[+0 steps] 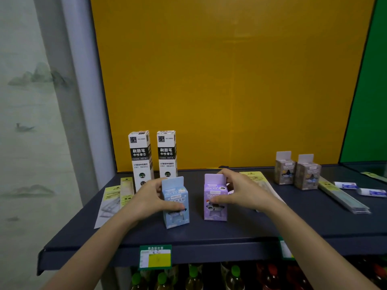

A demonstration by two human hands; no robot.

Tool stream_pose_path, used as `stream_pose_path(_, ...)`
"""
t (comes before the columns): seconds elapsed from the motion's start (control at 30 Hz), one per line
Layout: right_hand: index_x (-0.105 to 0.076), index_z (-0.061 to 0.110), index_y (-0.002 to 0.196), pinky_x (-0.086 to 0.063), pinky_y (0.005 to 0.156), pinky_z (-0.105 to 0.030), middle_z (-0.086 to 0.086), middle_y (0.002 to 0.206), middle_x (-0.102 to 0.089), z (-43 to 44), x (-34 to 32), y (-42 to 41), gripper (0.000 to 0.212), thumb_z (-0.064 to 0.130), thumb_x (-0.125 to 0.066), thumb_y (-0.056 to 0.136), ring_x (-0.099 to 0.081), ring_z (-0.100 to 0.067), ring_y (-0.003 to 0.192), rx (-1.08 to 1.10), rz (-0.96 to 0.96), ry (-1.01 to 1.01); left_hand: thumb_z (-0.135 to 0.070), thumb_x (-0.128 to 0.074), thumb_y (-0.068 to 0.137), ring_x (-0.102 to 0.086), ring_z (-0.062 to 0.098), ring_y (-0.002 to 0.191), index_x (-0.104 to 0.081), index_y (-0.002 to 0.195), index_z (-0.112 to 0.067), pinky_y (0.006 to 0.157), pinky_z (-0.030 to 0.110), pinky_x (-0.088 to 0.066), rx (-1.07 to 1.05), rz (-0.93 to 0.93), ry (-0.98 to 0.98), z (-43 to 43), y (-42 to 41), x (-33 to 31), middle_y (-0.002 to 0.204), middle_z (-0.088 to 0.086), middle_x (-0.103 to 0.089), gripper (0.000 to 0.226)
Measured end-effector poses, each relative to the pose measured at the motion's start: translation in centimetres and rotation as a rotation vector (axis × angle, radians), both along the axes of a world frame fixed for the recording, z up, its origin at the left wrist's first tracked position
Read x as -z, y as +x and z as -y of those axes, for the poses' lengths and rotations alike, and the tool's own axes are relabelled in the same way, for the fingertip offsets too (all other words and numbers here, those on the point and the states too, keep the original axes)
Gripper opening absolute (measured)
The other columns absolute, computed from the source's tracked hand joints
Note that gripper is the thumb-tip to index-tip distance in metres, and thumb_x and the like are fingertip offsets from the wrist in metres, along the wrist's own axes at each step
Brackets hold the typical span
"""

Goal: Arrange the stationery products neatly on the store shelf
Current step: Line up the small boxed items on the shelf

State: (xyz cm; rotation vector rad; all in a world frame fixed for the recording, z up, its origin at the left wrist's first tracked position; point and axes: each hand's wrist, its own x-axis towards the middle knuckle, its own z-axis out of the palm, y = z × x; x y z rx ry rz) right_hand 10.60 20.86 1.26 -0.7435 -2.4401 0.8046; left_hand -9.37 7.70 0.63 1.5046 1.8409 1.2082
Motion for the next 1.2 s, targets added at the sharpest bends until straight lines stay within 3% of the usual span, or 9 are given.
stream_pose_path(0.1,-0.051,0.018,0.099,-0.054,0.082,-0.042,-0.003,0.105,-0.068,0.5,-0.5,0.4,0.038,0.032,-0.075,0.074,-0.065,-0.017,0.092,0.020,-0.020,-0.001,-0.013,-0.079,0.063,-0.065,-0.004,0.077,-0.057,0.089,-0.029,0.061,0.011,-0.052,0.034,0.002,0.009,0.0,-0.3,-0.9,0.090,-0.005,-0.068,0.038)
stream_pose_path(0.3,-0.052,0.017,0.103,-0.056,0.079,-0.043,-0.001,0.103,-0.068,1.7,-1.4,2.6,0.040,0.033,-0.074,0.074,-0.067,-0.016,0.094,0.095,-0.151,0.002,-0.014,-0.080,0.060,-0.065,0.016,0.089,-0.061,0.092,-0.024,0.071,0.024,-0.052,0.068,-0.003,0.094,-0.6,0.7,-3.4,0.093,0.001,-0.069,0.038)
stream_pose_path(0.57,-0.052,0.021,0.109,-0.056,0.084,-0.037,0.000,0.105,-0.069,3.3,-2.1,11.6,0.041,0.028,-0.074,0.075,-0.067,-0.012,0.094,0.327,-0.263,0.026,-0.014,-0.081,0.058,-0.065,0.015,0.087,-0.066,0.096,-0.012,0.076,0.029,-0.052,0.238,-0.051,0.130,-4.4,7.2,-5.2,0.091,0.002,-0.071,0.041)
stream_pose_path(0.67,-0.053,0.031,0.098,-0.055,0.078,-0.025,0.002,0.102,-0.069,3.6,-1.9,16.3,0.032,0.028,-0.075,0.074,-0.067,-0.009,0.093,0.421,-0.255,0.036,-0.016,-0.082,0.056,-0.065,0.001,0.070,-0.068,0.089,-0.015,0.059,0.015,-0.051,0.331,-0.045,0.129,-6.5,11.3,-5.3,0.071,-0.009,-0.073,0.036)
stream_pose_path(0.73,-0.051,0.034,0.091,-0.056,0.081,-0.033,0.002,0.101,-0.070,3.6,-1.6,19.8,0.030,0.027,-0.075,0.074,-0.067,-0.012,0.094,0.468,-0.255,0.017,-0.015,-0.083,0.055,-0.064,-0.003,0.063,-0.068,0.087,-0.016,0.053,0.010,-0.048,0.400,-0.031,0.121,-7.7,14.4,-5.2,0.065,-0.013,-0.073,0.035)
stream_pose_path(0.83,-0.054,0.024,0.103,-0.054,0.087,-0.044,-0.001,0.106,-0.069,3.5,-1.2,25.0,0.036,0.026,-0.075,0.074,-0.067,-0.014,0.098,0.533,-0.266,-0.014,-0.019,-0.084,0.051,-0.066,0.002,0.069,-0.070,0.085,-0.017,0.061,0.017,-0.050,0.464,-0.030,0.111,-9.5,19.3,-5.0,0.074,-0.006,-0.074,0.037)
stream_pose_path(0.93,-0.052,0.015,0.115,-0.054,0.087,-0.040,-0.003,0.111,-0.067,3.4,-1.1,30.0,0.045,0.023,-0.073,0.076,-0.066,-0.013,0.099,0.575,-0.260,-0.022,-0.015,-0.083,0.054,-0.066,0.008,0.077,-0.071,0.086,-0.013,0.070,0.023,-0.052,0.524,-0.009,0.114,-11.3,24.3,-4.6,0.081,-0.005,-0.074,0.034)
stream_pose_path(1.07,-0.052,0.021,0.114,-0.054,0.086,-0.042,0.000,0.112,-0.066,2.7,-1.1,36.7,0.044,0.031,-0.072,0.077,-0.066,-0.015,0.099,0.619,-0.200,0.011,-0.013,-0.081,0.058,-0.066,0.001,0.068,-0.068,0.081,-0.021,0.063,0.014,-0.052,0.573,0.042,0.117,-13.3,31.5,-4.1,0.067,-0.016,-0.073,0.027)
stream_pose_path(1.2,-0.052,0.018,0.113,-0.053,0.088,-0.044,0.001,0.111,-0.068,1.6,-1.1,42.8,0.043,0.030,-0.072,0.077,-0.067,-0.015,0.098,0.640,-0.167,0.016,-0.015,-0.081,0.059,-0.067,0.018,0.081,-0.070,0.087,-0.019,0.077,0.034,-0.052,0.583,0.056,0.129,-14.9,37.7,-3.6,0.083,0.000,-0.076,0.031)
